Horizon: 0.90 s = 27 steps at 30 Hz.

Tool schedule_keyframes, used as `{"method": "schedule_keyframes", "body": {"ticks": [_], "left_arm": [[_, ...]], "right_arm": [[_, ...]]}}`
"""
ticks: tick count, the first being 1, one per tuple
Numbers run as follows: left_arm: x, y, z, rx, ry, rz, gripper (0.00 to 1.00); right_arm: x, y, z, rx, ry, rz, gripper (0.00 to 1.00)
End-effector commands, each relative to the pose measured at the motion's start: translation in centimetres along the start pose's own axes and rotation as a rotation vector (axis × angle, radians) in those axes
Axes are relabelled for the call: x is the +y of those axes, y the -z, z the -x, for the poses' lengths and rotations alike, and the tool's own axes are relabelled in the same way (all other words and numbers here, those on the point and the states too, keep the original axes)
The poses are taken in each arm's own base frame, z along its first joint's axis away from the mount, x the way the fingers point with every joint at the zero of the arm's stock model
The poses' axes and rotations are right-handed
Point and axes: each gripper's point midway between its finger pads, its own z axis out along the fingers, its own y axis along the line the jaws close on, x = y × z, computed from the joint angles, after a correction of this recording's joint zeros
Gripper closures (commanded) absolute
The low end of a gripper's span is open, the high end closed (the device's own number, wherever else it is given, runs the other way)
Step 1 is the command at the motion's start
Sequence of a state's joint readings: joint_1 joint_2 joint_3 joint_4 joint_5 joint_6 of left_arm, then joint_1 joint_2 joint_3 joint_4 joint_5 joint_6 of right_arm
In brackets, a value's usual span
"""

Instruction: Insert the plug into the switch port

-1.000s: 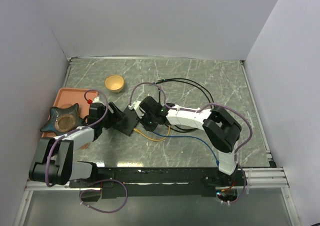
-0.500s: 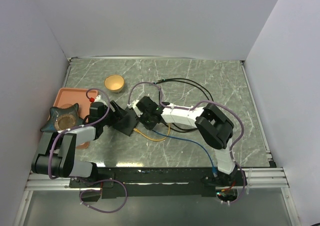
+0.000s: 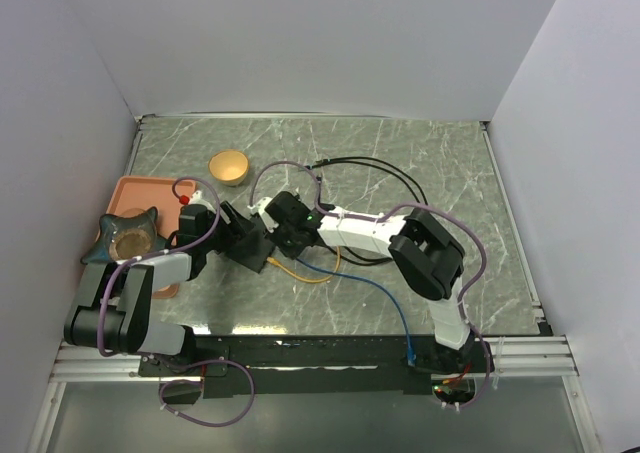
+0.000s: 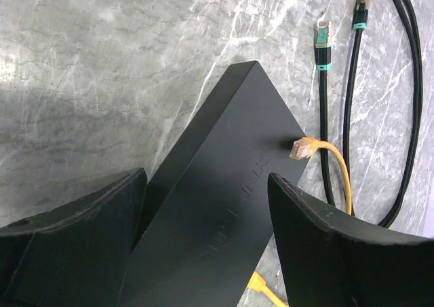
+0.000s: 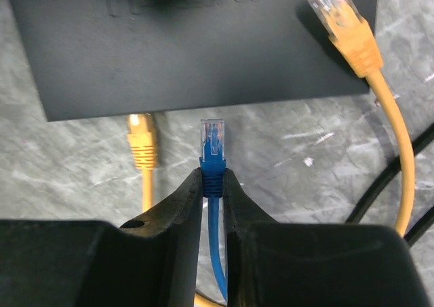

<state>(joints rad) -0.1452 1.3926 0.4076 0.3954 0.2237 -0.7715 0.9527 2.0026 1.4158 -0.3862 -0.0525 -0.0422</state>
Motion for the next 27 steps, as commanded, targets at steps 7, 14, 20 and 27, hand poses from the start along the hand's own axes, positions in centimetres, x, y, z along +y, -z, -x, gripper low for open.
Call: {"method": "schedule_keyframes", "body": {"ticks": [7, 14, 20, 27], "left_arm": [[-0.3, 0.0, -0.9, 0.036, 0.003, -0.032, 0.22], [-0.6, 0.1, -0.7, 0.032, 0.003, -0.044, 0.23], [-0.6, 0.1, -0.8, 0.036, 0.003, -0.041, 0.23], [-0.5, 0.0, -0.9, 0.038, -0.001, -0.041, 0.23]], "right_arm": [[1.2, -0.8, 2.1, -0.035, -0.005, 0.019, 1.0], [1.1, -1.0, 1.6, -0.027, -0.004, 0.01, 1.0], [1.1, -0.6, 2.3, -0.057, -0.013, 0.005, 1.0], [1.4, 0.2, 3.4, -0.09, -0.012, 0.006, 1.0]]}}
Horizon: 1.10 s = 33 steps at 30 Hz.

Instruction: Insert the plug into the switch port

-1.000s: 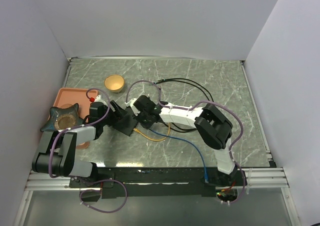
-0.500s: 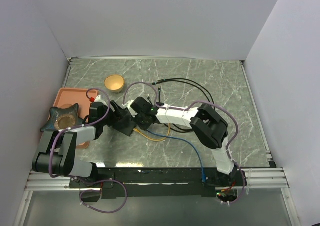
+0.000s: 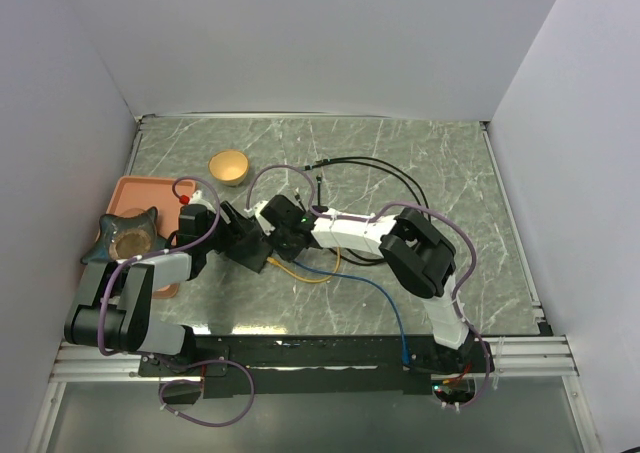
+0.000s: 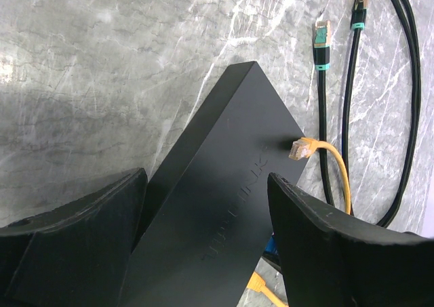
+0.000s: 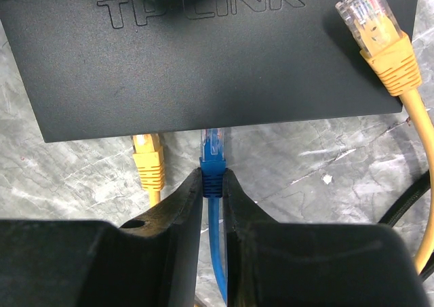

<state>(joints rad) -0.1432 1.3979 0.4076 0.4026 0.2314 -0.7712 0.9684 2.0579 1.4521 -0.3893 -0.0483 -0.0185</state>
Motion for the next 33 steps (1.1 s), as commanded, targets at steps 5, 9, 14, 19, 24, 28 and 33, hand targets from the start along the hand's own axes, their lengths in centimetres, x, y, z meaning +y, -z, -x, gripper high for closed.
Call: {"method": "schedule_keyframes", "body": {"ticks": [5, 9, 14, 19, 24, 28, 33], "left_arm": [[-0.4, 0.0, -1.0, 0.042, -0.001, -0.031, 0.23], [-0.3, 0.0, -1.0, 0.044, -0.002, -0.031, 0.23], [-0.3, -0.1, -1.0, 0.045, 0.0, -0.033, 0.23], [-0.5, 0.0, -1.1, 0.048, -0.002, -0.042, 0.23], [-0.9, 0.0, -1.0, 0.047, -0.009, -0.059, 0.23], [-1.2, 0.1, -1.2, 0.058, -0.017, -0.08, 0.25], [-1.4, 0.1, -1.3, 0.065, -0.027, -0.093, 0.26]], "right_arm": [[0.8, 2.1, 3.8, -0.124, 0.001, -0.003, 1.0], [0.9, 2.6, 4.1, -0.138, 0.003, -0.01, 1.0], [0.9, 3.3, 4.7, -0.156, 0.006, -0.017, 1.0], [0.8, 3.3, 5.0, -0.164, 0.005, -0.026, 1.0], [0.9, 2.3, 4.8, -0.153, 0.007, -0.021, 1.0], [0.9, 1.7, 5.1, -0.176, 0.005, -0.02, 1.0], [0.8, 1.0, 5.7, -0.19, 0.006, -0.025, 1.0]]}}
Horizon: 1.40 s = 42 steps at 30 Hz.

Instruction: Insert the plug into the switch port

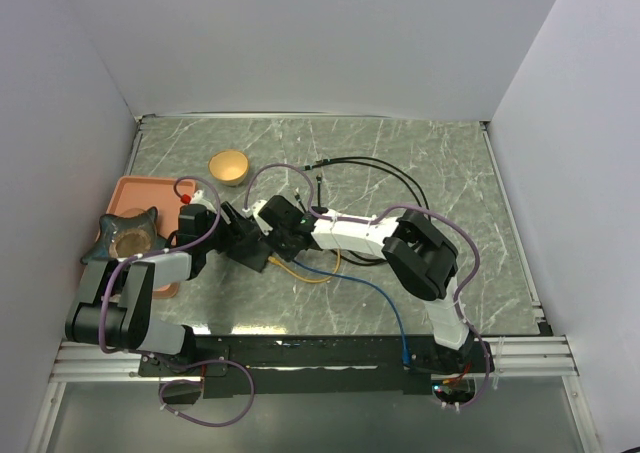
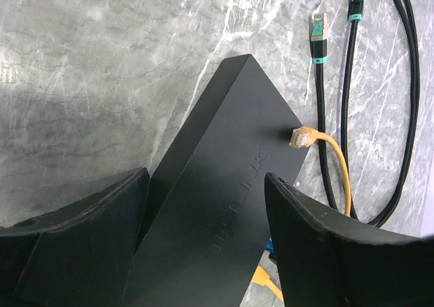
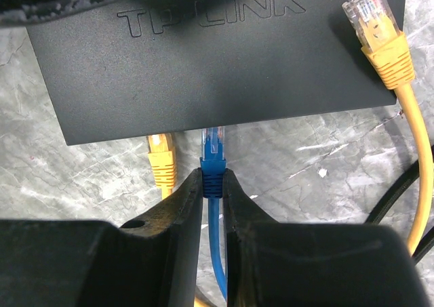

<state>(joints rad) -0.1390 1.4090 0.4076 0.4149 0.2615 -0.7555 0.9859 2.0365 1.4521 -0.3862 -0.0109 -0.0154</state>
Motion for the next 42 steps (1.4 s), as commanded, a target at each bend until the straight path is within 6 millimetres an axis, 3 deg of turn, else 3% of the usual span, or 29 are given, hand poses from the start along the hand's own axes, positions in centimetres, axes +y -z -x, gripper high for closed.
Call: {"method": "schedule_keyframes", "body": {"ticks": [1, 7, 16, 27, 42], "left_arm": [[-1.2, 0.2, -1.1, 0.052, -0.015, -0.075, 0.27], [-1.5, 0.2, -1.3, 0.063, -0.028, -0.096, 0.28], [-1.9, 0.0, -2.0, 0.098, -0.049, -0.134, 0.29], [-2.6, 0.1, -2.4, 0.111, -0.089, -0.2, 0.31], [-3.2, 1.0, -1.9, 0.065, -0.128, -0.231, 0.21]], "right_arm": [[0.5, 0.2, 5.2, -0.173, -0.008, 0.003, 1.0], [0.2, 0.7, 6.9, -0.221, -0.013, -0.017, 1.0], [0.3, -0.1, 6.9, -0.281, 0.022, -0.006, 1.0], [1.1, 1.2, 8.5, -0.367, 0.128, 0.058, 1.0], [1.8, 2.7, 8.9, -0.369, 0.247, 0.105, 1.0]]}}
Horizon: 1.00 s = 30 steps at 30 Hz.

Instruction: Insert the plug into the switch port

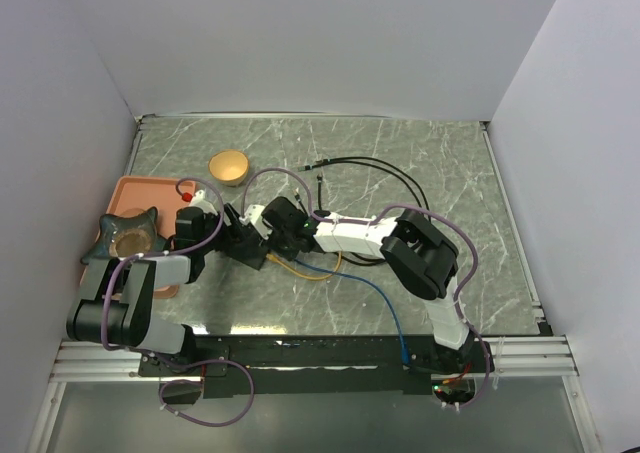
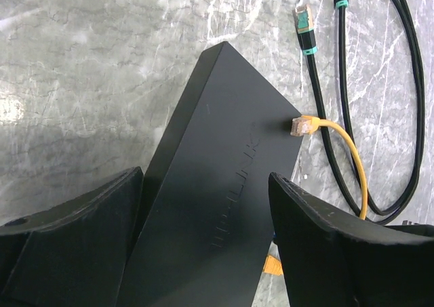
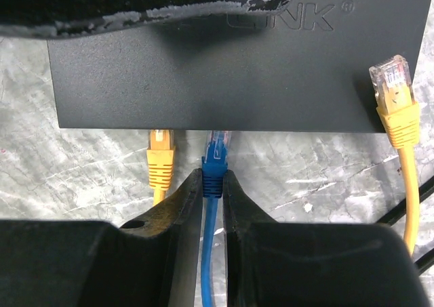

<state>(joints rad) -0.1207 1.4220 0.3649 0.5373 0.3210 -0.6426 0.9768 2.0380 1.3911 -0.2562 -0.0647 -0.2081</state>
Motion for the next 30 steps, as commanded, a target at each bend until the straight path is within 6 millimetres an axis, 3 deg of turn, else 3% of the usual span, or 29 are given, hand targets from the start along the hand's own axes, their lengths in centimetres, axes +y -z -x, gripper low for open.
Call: {"method": "schedule_keyframes", "body": {"ticks": [1, 9, 20, 30], "left_arm": [[-3.4, 0.6, -1.7, 0.085, 0.002, -0.165, 0.22], [-3.2, 0.2, -2.2, 0.105, 0.014, -0.168, 0.23], [-3.7, 0.2, -3.0, 0.144, 0.008, -0.188, 0.35], [-5.0, -0.3, -4.4, 0.227, -0.016, -0.22, 0.45]], "right_arm": [[0.6, 3.1, 8.9, -0.295, 0.07, 0.035, 1.0], [1.1, 4.4, 10.2, -0.338, 0.128, 0.064, 1.0], [0.0, 1.6, 9.5, -0.278, 0.02, 0.008, 1.0], [-0.2, 1.9, 11.1, -0.33, 0.016, 0.044, 1.0]]}}
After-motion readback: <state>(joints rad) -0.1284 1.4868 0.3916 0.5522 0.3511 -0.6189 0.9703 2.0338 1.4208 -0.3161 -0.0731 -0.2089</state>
